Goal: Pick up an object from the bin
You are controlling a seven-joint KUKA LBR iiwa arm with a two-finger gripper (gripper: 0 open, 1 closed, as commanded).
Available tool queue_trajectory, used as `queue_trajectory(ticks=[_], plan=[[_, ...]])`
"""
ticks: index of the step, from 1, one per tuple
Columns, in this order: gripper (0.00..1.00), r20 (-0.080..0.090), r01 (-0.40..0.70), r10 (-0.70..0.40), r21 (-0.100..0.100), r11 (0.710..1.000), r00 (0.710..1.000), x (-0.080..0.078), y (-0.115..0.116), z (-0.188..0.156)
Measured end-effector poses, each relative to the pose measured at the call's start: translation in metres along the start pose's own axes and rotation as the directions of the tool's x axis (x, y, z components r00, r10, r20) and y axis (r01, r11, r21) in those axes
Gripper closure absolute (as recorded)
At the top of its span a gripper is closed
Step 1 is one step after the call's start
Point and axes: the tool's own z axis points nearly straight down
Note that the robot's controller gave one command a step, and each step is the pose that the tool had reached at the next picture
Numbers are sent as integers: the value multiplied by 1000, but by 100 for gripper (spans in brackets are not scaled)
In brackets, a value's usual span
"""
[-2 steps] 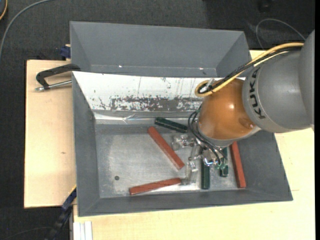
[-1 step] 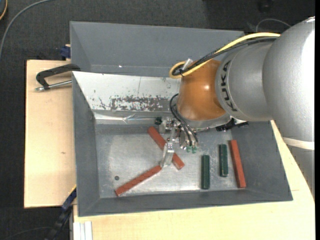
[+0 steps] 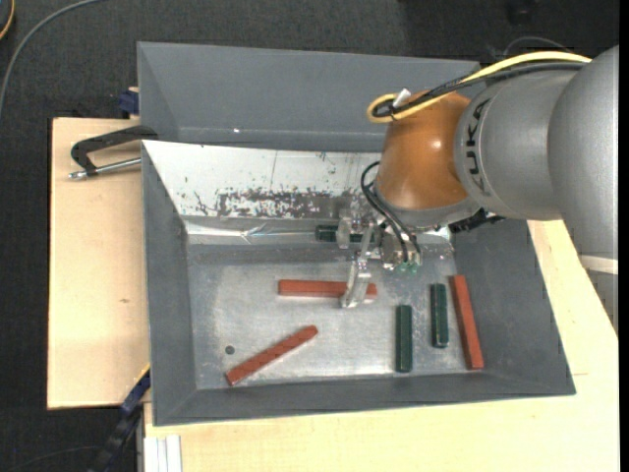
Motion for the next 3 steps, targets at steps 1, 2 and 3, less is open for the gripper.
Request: queue_trajectory(ticks=[1,2,3], plan=[[100,2,0,0,0,1000,1000,0,1,0],[100,7,46,-46,0,999,999,7,-10,-157],[100,14,102,-102,-2,995,995,12,36,-221]])
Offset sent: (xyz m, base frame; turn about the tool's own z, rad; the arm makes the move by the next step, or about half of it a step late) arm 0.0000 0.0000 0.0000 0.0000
